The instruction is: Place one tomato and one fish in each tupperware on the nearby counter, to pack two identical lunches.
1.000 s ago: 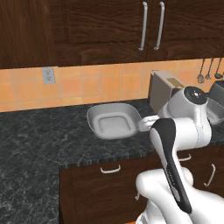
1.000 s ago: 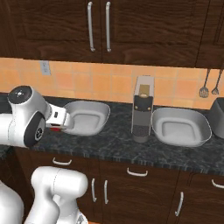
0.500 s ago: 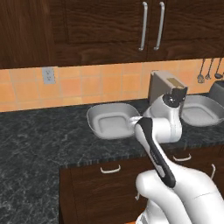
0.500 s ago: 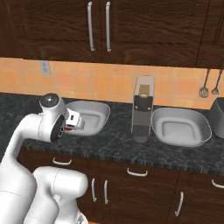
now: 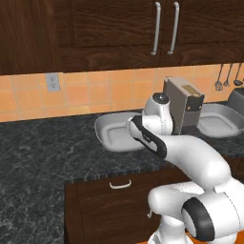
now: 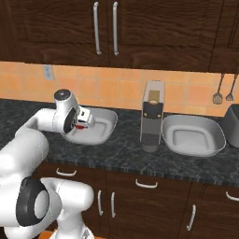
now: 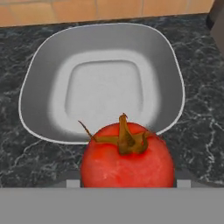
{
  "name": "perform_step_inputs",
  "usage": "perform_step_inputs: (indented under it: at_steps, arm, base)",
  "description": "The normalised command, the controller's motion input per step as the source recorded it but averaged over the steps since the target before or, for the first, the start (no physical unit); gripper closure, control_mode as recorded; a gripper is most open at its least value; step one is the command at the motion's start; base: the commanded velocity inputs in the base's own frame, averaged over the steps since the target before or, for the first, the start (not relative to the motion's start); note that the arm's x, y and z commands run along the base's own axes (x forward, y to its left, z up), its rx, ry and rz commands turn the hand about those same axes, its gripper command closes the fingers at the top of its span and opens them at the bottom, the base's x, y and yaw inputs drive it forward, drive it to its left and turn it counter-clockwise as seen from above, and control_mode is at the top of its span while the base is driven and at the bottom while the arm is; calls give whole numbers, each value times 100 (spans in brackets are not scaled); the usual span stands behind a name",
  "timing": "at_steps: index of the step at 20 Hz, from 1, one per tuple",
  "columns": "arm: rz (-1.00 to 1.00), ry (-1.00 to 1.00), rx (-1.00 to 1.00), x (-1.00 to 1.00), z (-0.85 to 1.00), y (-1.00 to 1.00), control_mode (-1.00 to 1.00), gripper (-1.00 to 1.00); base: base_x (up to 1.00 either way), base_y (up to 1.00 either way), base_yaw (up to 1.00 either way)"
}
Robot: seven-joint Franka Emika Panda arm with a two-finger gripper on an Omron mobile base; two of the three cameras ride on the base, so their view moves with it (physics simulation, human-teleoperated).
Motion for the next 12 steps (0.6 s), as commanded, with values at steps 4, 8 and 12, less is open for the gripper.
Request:
perform_step_inputs:
  at_steps: [4, 8, 12]
  arm:
    - [4, 0, 6, 100, -40, -18, -100, 100]
    - [5, 0, 0, 100, -54, 2, -100, -100]
    - [-1, 0, -1, 100, -43, -1, -100, -100]
  base:
    - [0, 0, 0]
    - [0, 0, 0]
    - [0, 0, 0]
